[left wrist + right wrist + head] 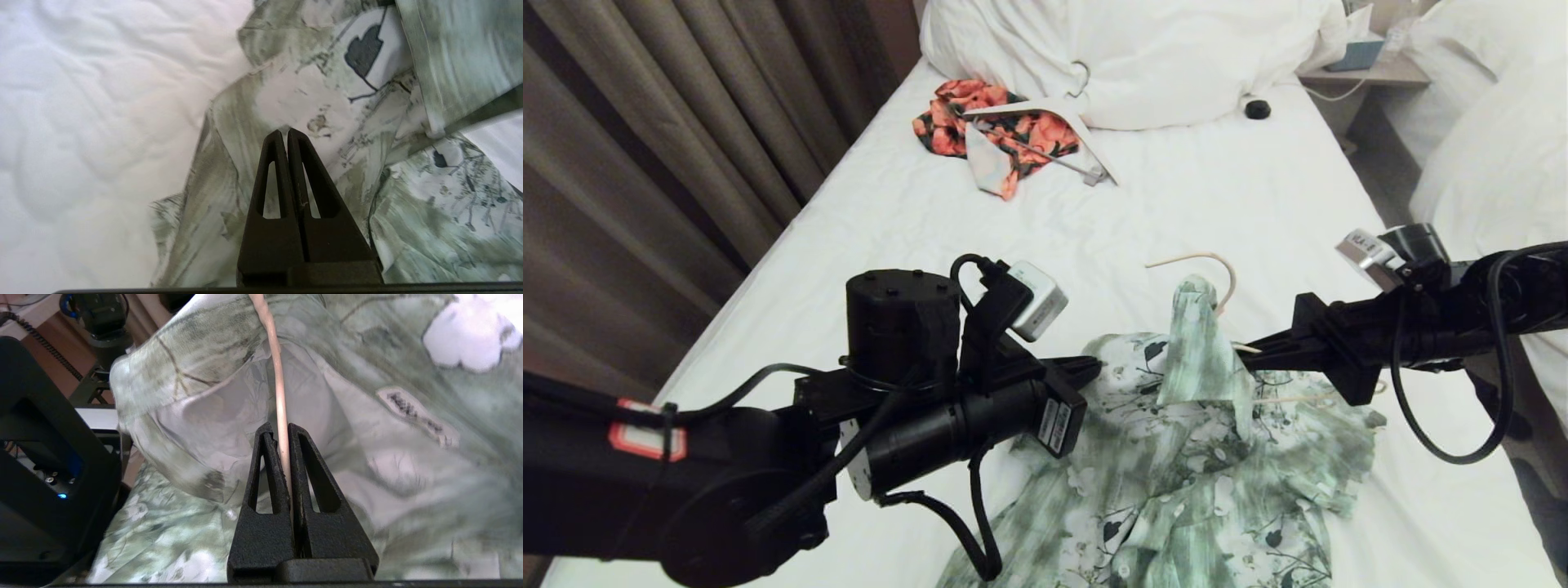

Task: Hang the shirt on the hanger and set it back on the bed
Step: Hook the other side of the shirt onto the hanger

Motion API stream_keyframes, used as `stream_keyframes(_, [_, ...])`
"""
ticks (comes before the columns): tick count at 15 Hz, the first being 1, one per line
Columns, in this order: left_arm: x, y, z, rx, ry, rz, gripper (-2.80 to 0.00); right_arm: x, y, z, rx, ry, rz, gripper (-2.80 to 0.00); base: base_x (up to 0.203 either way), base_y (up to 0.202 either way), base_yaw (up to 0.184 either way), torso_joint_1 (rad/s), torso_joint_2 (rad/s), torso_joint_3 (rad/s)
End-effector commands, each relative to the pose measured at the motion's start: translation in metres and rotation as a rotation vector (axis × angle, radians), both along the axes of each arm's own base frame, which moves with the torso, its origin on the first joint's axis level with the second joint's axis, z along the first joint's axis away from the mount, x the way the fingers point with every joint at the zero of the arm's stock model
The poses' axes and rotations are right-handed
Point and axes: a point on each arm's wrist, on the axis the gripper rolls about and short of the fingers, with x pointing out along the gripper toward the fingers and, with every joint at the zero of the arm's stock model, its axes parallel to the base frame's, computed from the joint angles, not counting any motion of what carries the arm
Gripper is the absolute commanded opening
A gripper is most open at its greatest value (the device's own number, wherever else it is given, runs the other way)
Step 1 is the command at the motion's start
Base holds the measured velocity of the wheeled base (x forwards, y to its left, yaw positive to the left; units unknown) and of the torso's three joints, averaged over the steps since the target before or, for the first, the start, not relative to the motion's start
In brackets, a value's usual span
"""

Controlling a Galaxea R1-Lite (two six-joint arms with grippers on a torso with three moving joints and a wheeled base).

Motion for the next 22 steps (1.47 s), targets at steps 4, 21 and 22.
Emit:
stream_keyframes(4, [-0.020,0.052,0.026,-0.048,-0.069,0.083,-2.80,0.001,0.012,-0.014,0.027,0.027,0.058,-2.80,0.000,0.000,0.000,0.000,0.00,0.000])
stream_keyframes(21, [-0.084,0.087,0.039,0.003,-0.008,0.019,0.00,-0.035,0.048,0.019,0.040,-0.008,0.182,-2.80,0.000,0.000,0.000,0.000,0.00,0.000])
stream_keyframes(22, [-0.082,0.086,0.038,0.009,-0.004,0.012,0.00,-0.035,0.048,0.019,0.040,-0.006,0.183,-2.80,0.000,0.000,0.000,0.000,0.00,0.000])
